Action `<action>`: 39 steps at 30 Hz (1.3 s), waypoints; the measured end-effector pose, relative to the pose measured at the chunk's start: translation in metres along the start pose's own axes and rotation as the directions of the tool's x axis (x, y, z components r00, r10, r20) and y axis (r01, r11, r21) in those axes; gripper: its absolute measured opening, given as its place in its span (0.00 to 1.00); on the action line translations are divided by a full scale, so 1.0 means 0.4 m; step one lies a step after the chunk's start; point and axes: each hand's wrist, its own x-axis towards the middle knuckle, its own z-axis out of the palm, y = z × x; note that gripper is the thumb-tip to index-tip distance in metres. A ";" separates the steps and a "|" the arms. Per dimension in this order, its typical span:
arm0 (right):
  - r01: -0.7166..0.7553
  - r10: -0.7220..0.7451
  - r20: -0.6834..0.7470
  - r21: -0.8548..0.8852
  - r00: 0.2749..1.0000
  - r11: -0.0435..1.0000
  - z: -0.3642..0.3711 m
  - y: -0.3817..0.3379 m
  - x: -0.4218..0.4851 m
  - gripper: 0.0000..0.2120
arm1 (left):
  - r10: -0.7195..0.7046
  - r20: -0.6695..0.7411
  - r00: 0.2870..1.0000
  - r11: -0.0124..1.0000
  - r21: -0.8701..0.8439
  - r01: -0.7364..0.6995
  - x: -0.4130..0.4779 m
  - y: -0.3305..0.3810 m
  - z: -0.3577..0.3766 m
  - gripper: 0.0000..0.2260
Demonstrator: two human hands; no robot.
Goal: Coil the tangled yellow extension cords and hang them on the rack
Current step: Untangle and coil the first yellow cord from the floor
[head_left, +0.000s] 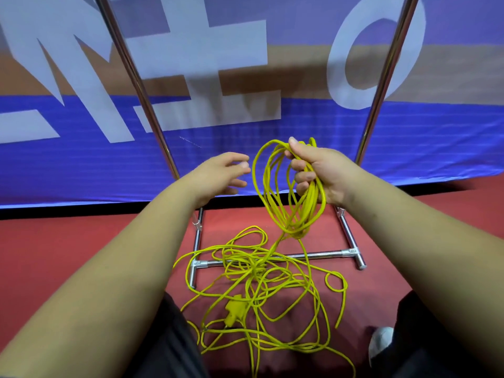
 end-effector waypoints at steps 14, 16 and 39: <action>0.061 -0.054 0.136 -0.049 0.989 0.997 0.027 0.021 -0.038 0.12 | 0.465 -0.289 0.837 0.879 0.262 -0.398 0.027 0.008 0.059 0.11; 0.092 -0.085 0.145 -0.045 0.986 0.995 0.032 0.019 -0.044 0.12 | 0.532 -0.298 0.792 0.836 0.332 -0.437 0.028 0.012 0.059 0.11; 0.142 -0.136 -0.092 0.068 0.986 0.987 0.012 -0.001 -0.010 0.12 | -0.522 0.365 0.771 0.431 0.893 -0.131 0.020 -0.227 0.172 0.37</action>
